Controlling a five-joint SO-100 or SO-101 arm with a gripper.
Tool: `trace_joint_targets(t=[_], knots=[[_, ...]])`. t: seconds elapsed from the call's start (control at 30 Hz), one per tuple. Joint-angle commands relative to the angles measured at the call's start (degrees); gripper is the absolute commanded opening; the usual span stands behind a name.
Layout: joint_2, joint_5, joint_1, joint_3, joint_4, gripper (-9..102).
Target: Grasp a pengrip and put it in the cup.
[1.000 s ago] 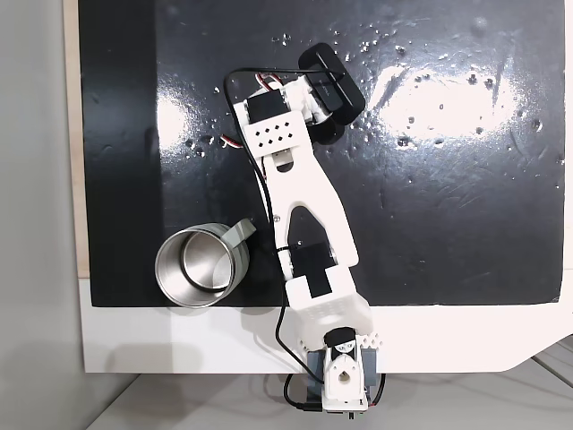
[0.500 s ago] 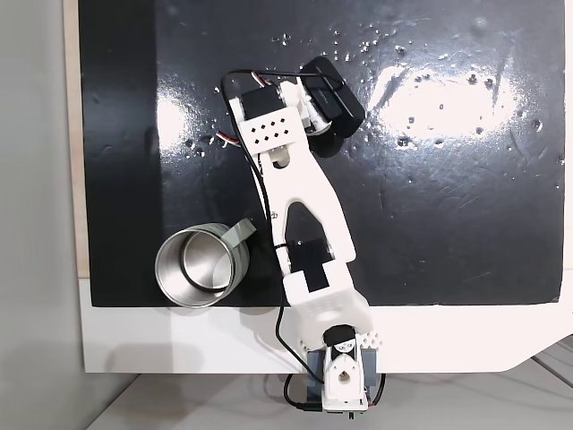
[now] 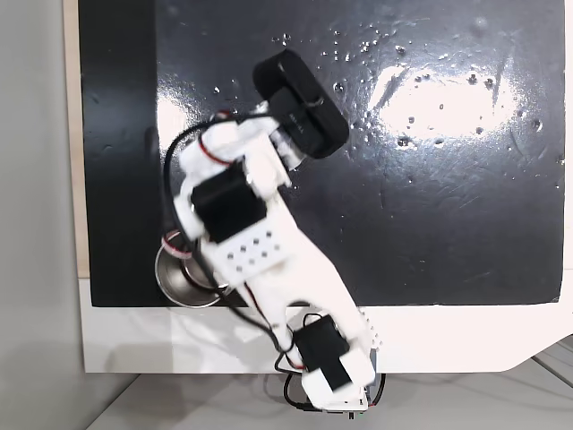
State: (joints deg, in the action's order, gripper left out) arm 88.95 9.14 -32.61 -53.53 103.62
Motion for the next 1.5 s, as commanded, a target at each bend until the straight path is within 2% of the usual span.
trace_joint_targets(t=[0.0, 0.2, 0.43, 0.67, 0.77, 0.83, 1.47], knots=[[10.81, -0.44, -6.24, -4.13, 1.14, 0], [19.16, -1.23, -15.91, -15.47, 1.14, 0], [22.68, -1.67, -21.27, -24.08, 1.14, 0], [21.97, -3.25, -22.59, -23.82, 1.14, 2], [21.97, -3.69, -22.59, -24.08, 1.05, 19], [21.97, -3.69, -22.59, -24.08, 1.05, 26], [22.24, -3.87, -22.85, -23.91, 1.05, 27]])
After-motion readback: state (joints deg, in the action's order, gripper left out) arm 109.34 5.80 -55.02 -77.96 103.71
